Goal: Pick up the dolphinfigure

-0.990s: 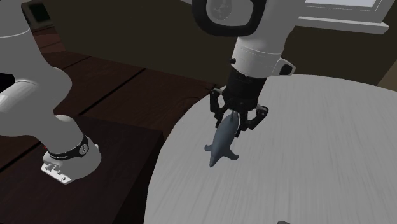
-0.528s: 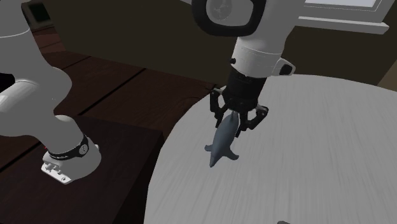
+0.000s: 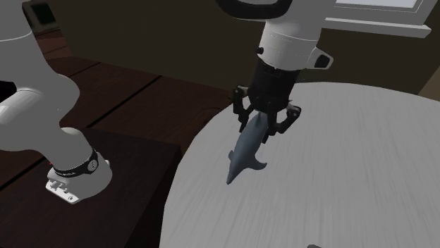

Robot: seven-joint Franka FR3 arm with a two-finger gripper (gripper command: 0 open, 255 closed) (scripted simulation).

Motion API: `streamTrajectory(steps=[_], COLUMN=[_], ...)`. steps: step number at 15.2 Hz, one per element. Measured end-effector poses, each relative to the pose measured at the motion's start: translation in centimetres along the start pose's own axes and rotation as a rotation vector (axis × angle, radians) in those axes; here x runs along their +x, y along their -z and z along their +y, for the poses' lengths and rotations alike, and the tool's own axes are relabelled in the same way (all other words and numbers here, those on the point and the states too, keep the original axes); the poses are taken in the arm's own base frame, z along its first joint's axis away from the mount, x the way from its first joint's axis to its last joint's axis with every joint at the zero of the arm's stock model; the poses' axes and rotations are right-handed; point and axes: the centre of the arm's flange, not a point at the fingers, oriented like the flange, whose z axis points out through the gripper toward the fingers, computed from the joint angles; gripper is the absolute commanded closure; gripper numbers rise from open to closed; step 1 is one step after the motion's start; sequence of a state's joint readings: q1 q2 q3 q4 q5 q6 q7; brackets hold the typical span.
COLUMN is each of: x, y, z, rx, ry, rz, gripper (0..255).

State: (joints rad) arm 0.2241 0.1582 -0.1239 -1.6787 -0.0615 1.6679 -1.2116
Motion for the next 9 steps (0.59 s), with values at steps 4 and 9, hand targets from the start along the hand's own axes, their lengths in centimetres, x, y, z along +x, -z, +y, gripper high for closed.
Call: streamTrajectory(steps=[4,9], x=[-0.3,-0.4], y=[2.2,4.6], z=[-0.3,-0.6], rx=[0.000,0.000], ry=[0.000,0.000], rz=[0.000,0.000], gripper=[255,255])
